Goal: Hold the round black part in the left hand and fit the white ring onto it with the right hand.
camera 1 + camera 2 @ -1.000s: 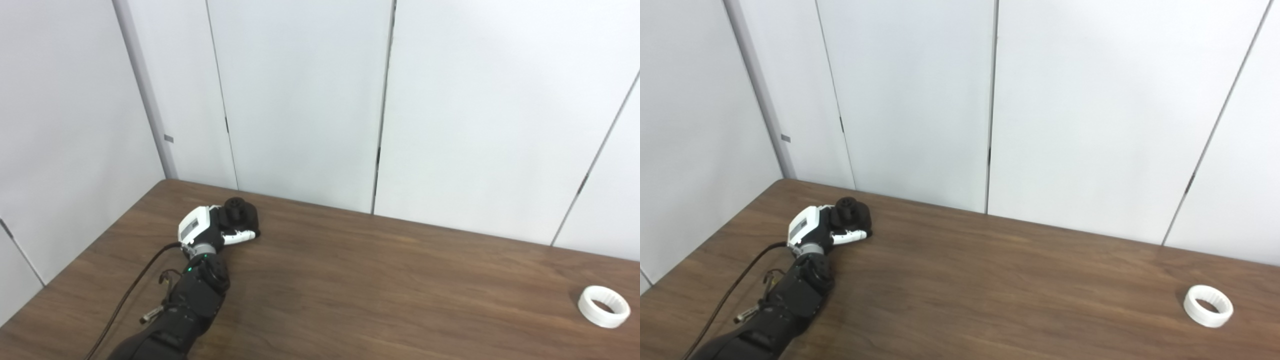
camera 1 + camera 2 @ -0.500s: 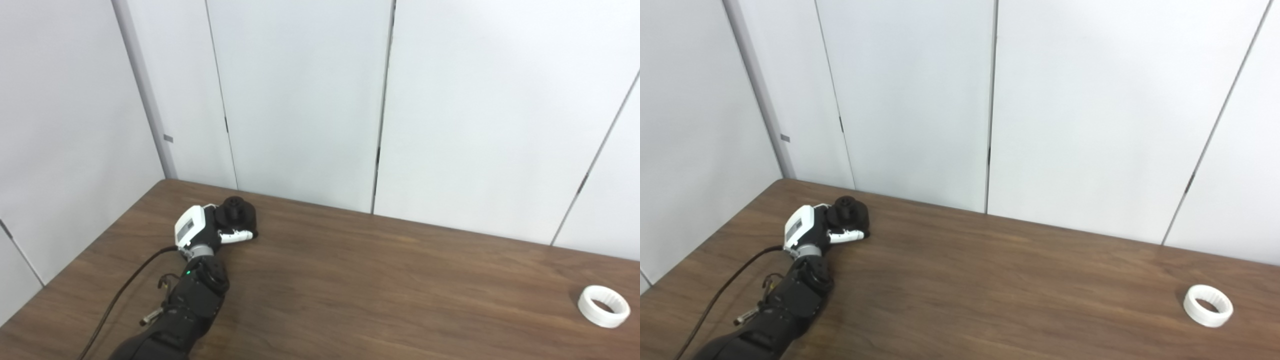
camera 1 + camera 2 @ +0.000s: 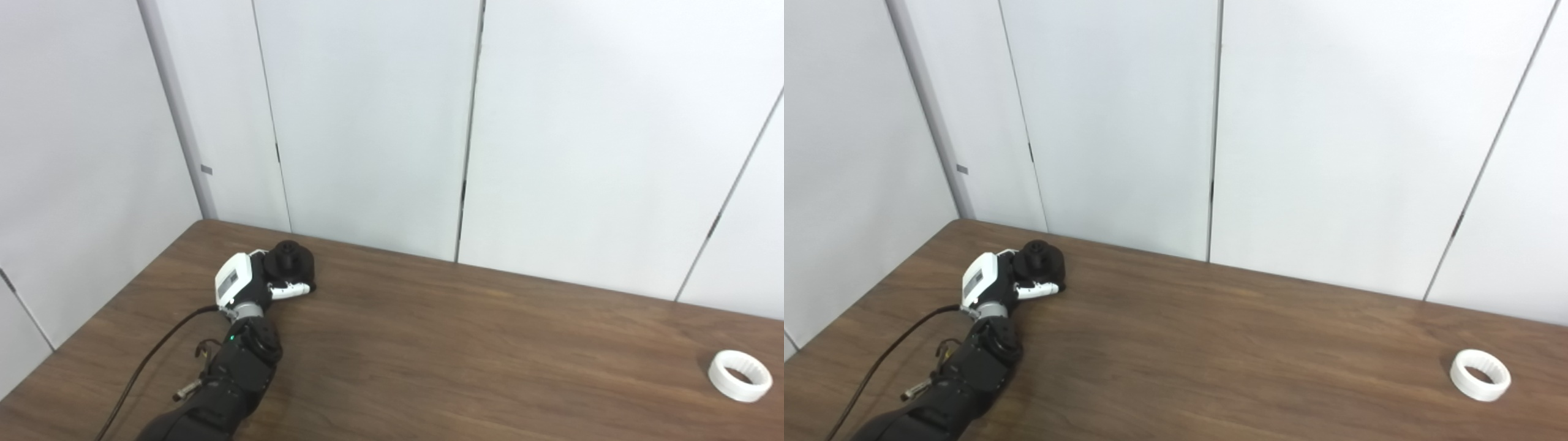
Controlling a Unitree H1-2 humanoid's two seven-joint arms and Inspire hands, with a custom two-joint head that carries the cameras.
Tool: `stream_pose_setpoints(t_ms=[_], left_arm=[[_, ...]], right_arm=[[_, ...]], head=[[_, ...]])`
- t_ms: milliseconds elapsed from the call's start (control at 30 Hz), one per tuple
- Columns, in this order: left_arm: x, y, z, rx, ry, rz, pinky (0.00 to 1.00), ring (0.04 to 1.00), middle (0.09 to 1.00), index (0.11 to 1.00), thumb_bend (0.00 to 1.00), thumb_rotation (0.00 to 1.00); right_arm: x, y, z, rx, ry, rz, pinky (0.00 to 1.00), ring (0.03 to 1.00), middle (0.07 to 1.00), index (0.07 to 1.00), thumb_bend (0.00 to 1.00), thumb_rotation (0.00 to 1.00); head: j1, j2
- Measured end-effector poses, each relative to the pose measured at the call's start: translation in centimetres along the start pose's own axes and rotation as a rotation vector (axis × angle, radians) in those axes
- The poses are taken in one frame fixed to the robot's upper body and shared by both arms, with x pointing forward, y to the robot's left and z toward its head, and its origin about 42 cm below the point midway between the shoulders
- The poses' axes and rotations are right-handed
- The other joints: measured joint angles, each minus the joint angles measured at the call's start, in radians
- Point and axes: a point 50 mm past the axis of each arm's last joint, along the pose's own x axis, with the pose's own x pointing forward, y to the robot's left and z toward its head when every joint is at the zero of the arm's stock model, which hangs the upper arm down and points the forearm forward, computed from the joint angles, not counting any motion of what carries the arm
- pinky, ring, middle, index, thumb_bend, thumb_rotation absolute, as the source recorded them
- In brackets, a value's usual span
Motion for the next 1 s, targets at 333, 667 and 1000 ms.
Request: stream_pose_setpoints(t_ms=[333,667,1000], left_arm=[[-0.8,1.1,0.1,0.010,-0.066,-0.040,1.00,0.872,0.767,0.485,0.52,0.06],[-2.0,4.4,2.6,0.000,-0.204,-0.149,1.00,0.912,0.792,0.486,0.52,0.06],[-8.5,5.6,4.9,-0.025,-0.378,-0.346,0.90,0.894,0.793,0.486,0.52,0.05]], right_arm=[[0.0,0.1,0.0,-0.022,-0.001,0.005,0.98,0.919,0.866,0.822,0.49,1.00],[0.2,1.3,0.3,0.010,-0.028,0.050,0.91,0.877,0.839,0.792,0.52,0.99],[0.1,2.3,1.4,0.023,-0.033,0.070,0.88,0.856,0.830,0.805,0.54,0.94]], head=[[-0.052,0.017],[-0.178,0.061],[-0.204,0.101]])
